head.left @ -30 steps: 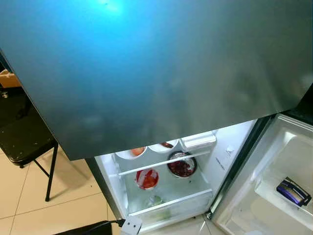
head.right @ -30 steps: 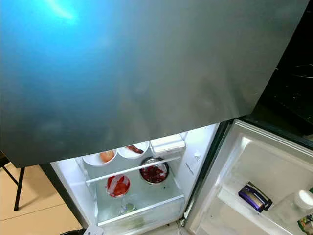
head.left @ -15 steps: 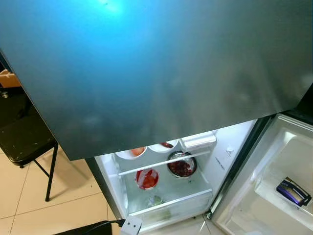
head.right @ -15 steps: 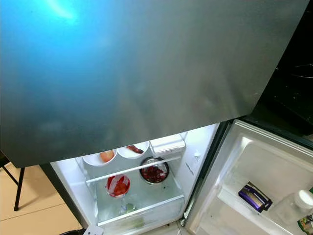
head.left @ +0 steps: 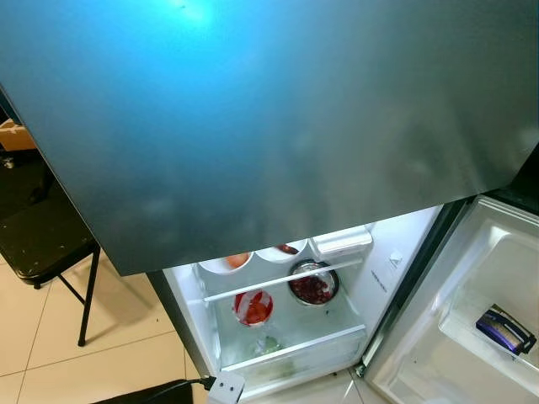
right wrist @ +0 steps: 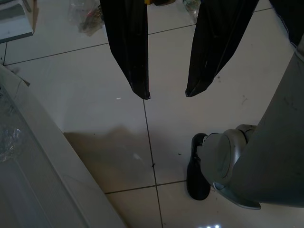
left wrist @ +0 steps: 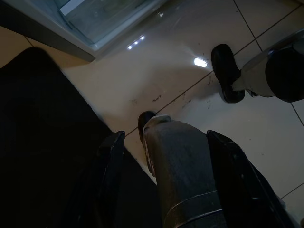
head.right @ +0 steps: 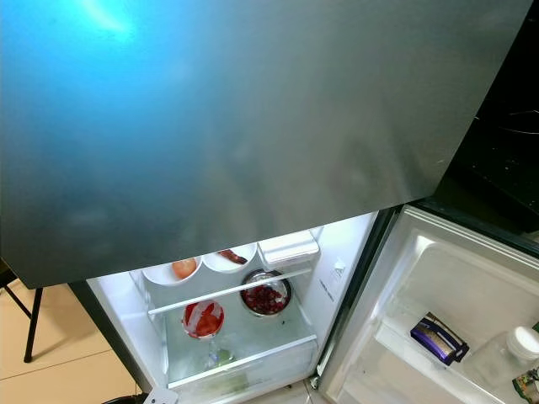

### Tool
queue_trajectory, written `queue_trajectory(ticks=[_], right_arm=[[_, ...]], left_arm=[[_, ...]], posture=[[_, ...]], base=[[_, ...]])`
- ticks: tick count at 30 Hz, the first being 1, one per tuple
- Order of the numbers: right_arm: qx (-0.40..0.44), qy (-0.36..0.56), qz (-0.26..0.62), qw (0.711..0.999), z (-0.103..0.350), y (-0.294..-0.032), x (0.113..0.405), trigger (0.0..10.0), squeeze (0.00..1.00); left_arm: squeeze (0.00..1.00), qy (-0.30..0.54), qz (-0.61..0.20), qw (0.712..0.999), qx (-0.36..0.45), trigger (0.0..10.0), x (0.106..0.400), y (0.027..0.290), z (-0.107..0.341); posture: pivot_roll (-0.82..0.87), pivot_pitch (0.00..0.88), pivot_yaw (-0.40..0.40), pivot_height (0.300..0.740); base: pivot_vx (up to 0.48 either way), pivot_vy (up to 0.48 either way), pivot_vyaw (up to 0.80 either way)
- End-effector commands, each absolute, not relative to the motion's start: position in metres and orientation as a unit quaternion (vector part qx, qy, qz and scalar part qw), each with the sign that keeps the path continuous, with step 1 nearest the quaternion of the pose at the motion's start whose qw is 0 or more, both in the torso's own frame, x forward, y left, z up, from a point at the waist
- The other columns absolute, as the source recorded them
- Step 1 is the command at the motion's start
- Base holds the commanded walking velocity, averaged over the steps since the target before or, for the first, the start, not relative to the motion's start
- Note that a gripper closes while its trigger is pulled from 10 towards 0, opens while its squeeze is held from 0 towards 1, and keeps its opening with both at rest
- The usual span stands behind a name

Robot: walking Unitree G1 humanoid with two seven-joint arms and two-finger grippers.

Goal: Restocking fridge

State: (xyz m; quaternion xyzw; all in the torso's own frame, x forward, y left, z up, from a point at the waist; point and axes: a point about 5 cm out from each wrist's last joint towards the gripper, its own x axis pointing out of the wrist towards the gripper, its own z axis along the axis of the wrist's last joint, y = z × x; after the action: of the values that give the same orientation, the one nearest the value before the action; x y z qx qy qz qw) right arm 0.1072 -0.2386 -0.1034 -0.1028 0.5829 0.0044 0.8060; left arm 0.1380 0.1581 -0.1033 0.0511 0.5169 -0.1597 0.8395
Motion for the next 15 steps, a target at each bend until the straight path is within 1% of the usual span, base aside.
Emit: queue_trajectory(ticks=[1,15], right_arm=[[-0.107,0.589,0.006,0.801,-0.1041,-0.2398,0.1034,10.0,0.0],[-0.11,0.587,0.008,0.802,-0.1035,-0.2408,0.1047,10.0,0.0]], left_arm=[[0.0,0.523,-0.162,0.835,0.048,10.0,0.1341,0.1554,-0.1049],[0.0,0.523,-0.162,0.835,0.05,10.0,0.1352,0.1565,-0.1045]], posture=[[-0.02,0.0,-0.049,0.74],[-0.01,0.0,-0.053,0.74]], base=[[0.0,0.0,0.0],[0.0,0.0,0.0]])
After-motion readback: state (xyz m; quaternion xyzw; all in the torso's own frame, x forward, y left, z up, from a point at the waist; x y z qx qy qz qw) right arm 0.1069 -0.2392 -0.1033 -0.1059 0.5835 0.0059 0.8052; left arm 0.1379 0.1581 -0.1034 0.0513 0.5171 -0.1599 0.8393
